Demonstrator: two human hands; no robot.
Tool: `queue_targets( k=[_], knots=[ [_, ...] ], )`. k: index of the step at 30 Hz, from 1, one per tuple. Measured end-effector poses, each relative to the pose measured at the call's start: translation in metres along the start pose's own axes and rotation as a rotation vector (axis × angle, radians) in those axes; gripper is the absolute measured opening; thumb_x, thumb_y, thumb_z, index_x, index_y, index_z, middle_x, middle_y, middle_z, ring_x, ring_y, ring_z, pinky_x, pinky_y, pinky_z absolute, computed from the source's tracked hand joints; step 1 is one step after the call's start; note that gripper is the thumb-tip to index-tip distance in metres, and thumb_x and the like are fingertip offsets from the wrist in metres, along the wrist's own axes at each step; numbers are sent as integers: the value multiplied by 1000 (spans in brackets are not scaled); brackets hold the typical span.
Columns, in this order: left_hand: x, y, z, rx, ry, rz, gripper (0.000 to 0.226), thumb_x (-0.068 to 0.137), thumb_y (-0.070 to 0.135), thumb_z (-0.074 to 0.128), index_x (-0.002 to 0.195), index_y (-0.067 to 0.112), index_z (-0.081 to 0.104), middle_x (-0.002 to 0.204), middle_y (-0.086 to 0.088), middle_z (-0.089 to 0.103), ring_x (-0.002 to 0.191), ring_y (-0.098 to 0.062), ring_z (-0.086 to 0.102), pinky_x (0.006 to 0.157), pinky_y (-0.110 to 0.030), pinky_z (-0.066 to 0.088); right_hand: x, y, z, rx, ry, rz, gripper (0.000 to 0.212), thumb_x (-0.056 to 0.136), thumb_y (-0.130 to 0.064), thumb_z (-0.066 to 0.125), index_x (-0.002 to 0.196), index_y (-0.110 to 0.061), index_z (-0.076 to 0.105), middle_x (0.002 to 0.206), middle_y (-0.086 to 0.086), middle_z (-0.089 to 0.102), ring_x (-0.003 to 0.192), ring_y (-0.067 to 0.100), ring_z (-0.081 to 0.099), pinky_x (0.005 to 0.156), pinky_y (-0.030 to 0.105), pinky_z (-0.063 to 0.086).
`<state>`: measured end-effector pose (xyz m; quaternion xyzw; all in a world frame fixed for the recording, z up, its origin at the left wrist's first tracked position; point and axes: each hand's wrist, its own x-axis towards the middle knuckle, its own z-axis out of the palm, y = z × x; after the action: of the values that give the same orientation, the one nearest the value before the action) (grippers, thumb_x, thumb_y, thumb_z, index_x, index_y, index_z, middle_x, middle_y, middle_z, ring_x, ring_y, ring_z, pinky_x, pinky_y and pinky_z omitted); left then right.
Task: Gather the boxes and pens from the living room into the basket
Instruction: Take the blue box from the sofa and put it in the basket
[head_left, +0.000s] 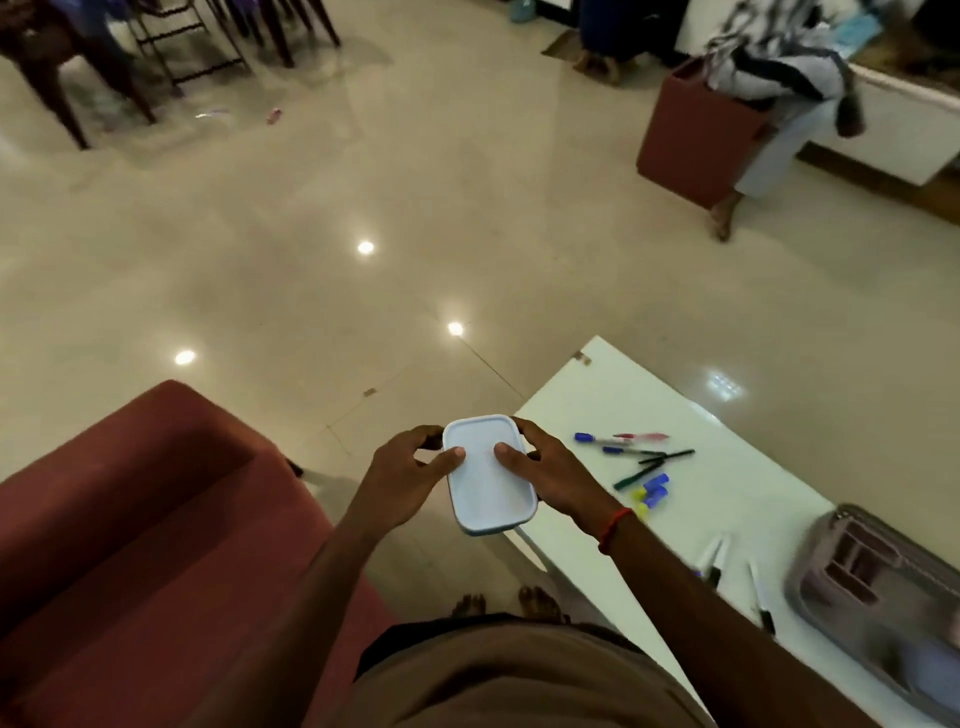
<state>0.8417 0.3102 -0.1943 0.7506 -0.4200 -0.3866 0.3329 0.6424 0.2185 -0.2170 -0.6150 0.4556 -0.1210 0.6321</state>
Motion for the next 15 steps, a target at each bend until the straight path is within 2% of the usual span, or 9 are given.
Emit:
queue_targets(
  k=[4,6,9,12,15],
  knots=[
    [13,3,9,8,-108,53,35,91,44,68,123,32,62,118,13,65,91,-10,67,75,-28,53,-12,14,0,53,152,5,53,86,-62,59,134,-45,46,112,-4,70,95,11,69,81,35,59],
    [19,3,16,22,-172,76,34,91,45,67,123,35,60,120,14,64,91,-7,67,73,-26,51,-20,22,0,80,231,27,53,86,-60,60,135,-45,46,110,-4,70,94,10,69,82,34,59],
    [24,5,29,42,-270,88,39,91,49,66,128,35,59,122,16,64,91,-10,67,77,-31,54,-35,37,-3,131,323,64,51,85,-60,62,132,-47,47,107,-6,71,93,10,70,82,35,59],
    [27,11,46,57,-347,113,39,91,50,66,127,36,59,122,16,65,92,-10,67,82,-33,56,-52,48,-9,176,394,98,51,87,-58,62,134,-44,48,114,-6,69,96,13,69,83,37,59],
    [22,22,68,51,-400,114,43,90,48,68,130,34,58,120,15,64,93,-2,65,78,-25,53,-72,56,-17,151,458,119,52,88,-59,60,136,-45,46,115,-11,68,95,10,68,80,30,59]
  ],
)
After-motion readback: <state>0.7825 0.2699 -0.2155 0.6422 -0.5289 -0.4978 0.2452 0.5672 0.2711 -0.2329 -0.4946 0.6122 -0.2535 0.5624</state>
